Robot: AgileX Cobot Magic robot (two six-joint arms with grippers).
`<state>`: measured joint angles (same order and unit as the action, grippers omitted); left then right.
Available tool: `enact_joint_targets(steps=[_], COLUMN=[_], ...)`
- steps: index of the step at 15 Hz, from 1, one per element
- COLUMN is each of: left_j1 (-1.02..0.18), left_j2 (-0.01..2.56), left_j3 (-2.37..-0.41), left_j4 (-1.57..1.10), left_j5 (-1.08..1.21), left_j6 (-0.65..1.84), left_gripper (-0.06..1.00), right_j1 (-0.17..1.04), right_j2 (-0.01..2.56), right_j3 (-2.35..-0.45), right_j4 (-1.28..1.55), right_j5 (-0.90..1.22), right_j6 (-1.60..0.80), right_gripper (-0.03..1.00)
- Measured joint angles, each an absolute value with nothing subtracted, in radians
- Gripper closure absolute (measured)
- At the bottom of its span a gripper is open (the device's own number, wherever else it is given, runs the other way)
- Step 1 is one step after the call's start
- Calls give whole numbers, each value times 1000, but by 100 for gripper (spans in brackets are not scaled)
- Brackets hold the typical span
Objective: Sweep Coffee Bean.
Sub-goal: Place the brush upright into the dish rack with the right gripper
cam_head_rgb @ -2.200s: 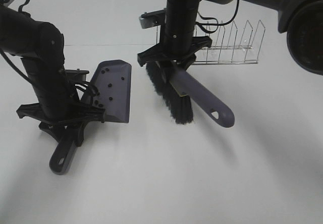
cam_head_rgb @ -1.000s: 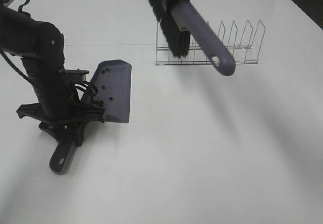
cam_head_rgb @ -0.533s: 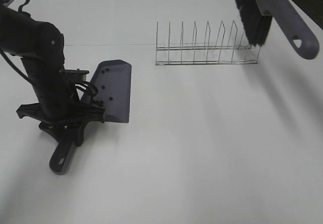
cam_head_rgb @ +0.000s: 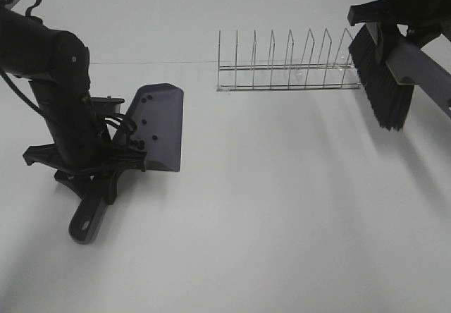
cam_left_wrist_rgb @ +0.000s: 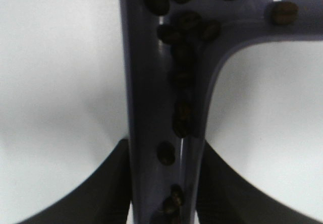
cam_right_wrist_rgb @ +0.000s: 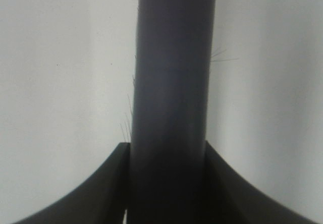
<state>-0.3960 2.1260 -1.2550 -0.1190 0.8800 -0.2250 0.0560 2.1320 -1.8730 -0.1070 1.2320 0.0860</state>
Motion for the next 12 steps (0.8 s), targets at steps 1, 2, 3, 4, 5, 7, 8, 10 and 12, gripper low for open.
enact_joint_targets(steps=[1,2,3,4,5,7,8,10,12], left_j1=[-396,-396,-396,-396,-396,-396,-396,-396,-396], left_j2=[2126,2126,2126,2126,2126,2126,2126,2126,2126], left_j3=[-1255,-1255,-1255,-1255,-1255,-1255,-1255,-1255,-1255], left_j4=[-119,-119,-119,-119,-119,-119,-119,-119,-119], left_j5=[880,880,879,879,879,878,878,878,878], left_j6=[-225,-225,-225,-225,-225,-225,-225,-225,-224], left_gripper=[62,62,62,62,62,62,62,62,62], right_j1=[59,59,59,59,62,99,112,119,119], right_j2=[2134,2137,2146,2162,2180,2205,2215,2241,2273], right_j3=[-1870,-1870,-1870,-1870,-1870,-1870,-1870,-1870,-1869], right_j4=[-103,-100,-101,-101,-102,-137,-161,-176,-202], right_j5=[1232,1231,1231,1224,1211,1170,1154,1146,1141], right_j6=[86,86,86,86,86,86,85,86,86], right_gripper=[69,69,69,69,69,69,69,69,69])
